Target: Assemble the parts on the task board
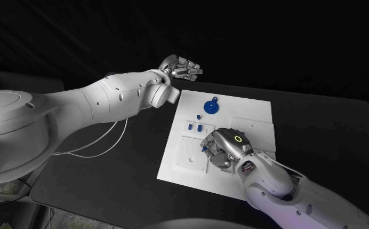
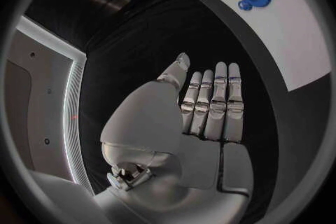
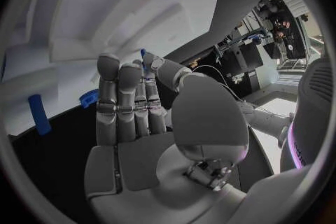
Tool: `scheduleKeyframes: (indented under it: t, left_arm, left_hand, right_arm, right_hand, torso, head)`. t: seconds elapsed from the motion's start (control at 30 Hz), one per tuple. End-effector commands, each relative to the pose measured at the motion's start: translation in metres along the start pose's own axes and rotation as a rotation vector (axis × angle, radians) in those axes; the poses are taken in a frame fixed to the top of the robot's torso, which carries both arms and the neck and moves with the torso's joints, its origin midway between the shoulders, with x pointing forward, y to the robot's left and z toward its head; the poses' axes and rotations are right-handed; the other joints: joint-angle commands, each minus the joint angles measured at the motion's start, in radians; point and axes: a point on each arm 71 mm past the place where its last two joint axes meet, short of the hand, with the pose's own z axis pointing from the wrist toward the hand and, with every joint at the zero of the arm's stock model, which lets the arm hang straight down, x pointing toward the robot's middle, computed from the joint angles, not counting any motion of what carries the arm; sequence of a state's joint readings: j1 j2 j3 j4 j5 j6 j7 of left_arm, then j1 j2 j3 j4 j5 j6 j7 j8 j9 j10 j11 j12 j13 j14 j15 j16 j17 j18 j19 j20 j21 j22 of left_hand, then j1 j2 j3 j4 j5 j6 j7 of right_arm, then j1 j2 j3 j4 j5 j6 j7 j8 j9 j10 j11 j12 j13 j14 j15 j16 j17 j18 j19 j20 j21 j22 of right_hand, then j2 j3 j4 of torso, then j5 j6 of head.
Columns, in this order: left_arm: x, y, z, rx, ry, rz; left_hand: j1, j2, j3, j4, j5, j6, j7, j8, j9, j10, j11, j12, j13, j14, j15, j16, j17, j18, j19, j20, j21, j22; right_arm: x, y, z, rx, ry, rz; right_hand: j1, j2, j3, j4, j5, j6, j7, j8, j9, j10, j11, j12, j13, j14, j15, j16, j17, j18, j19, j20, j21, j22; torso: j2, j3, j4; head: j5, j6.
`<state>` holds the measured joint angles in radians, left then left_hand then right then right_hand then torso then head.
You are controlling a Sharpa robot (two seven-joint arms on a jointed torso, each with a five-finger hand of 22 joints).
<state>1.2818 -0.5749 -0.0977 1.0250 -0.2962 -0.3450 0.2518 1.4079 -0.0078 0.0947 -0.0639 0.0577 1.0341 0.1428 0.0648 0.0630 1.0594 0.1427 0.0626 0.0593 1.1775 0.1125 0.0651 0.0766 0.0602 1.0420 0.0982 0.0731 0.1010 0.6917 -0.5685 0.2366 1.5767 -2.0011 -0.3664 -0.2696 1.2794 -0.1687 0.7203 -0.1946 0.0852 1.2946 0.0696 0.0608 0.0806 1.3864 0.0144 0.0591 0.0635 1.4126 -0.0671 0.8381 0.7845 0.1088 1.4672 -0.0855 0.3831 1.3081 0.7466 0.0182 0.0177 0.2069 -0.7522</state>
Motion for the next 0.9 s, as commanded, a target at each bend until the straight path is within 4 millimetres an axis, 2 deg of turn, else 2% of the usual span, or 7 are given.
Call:
scheduleKeyframes:
  t: [0.03,0.73,0.9]
  left_arm:
    - [0.0018,-0.002,0.0007,0.007,0.011,-0.001]
    - [0.0043,-0.0019,0.0016,-0.001,0.02,0.001]
    - [0.0048,-0.0019,0.0018,-0.003,0.022,0.0]
  left_hand:
    - [0.002,0.01,-0.002,0.001,0.001,0.005,0.001,-0.003,-0.001,-0.003,0.002,-0.002,-0.001,0.004,0.002,-0.002,0.001,-0.011,0.005,0.001,0.006,-0.002]
    - [0.002,0.01,-0.004,0.002,0.001,0.006,0.001,-0.002,-0.001,-0.004,0.003,-0.003,-0.001,0.003,0.003,-0.002,0.001,-0.011,0.005,0.002,0.006,-0.004]
    - [0.002,0.011,-0.005,0.002,0.001,0.005,0.002,-0.003,-0.001,-0.006,0.003,-0.002,-0.001,0.002,0.003,-0.002,0.001,-0.011,0.005,0.002,0.006,-0.006]
  right_arm:
    - [0.0012,0.0004,0.0002,0.005,0.008,-0.016]
    - [0.0079,0.0026,0.0016,0.006,0.066,-0.032]
    - [0.0094,0.0028,0.0021,0.016,0.078,-0.044]
  right_hand:
    - [0.001,0.005,0.006,0.001,-0.003,0.005,0.0,0.003,0.001,0.008,0.001,0.003,0.001,0.005,-0.002,-0.004,0.001,0.024,0.027,-0.004,0.006,0.036]
    - [0.002,0.006,-0.001,0.0,0.0,0.004,0.0,0.003,0.001,0.007,0.002,0.004,0.001,0.003,-0.002,-0.004,0.003,0.024,0.025,-0.004,0.006,0.036]
    - [0.0,0.009,-0.004,0.0,0.001,0.003,0.001,0.003,0.001,0.005,0.002,0.003,0.001,0.002,-0.002,-0.004,0.004,0.023,0.024,-0.003,0.004,0.036]
  torso:
    - [0.0,-0.0003,0.0]
    - [0.0,0.0005,-0.0007]
    - [0.0,-0.0003,-0.0006]
  head:
    - [0.0,-0.001]
    - [0.001,-0.007]
    - [0.0,-0.006]
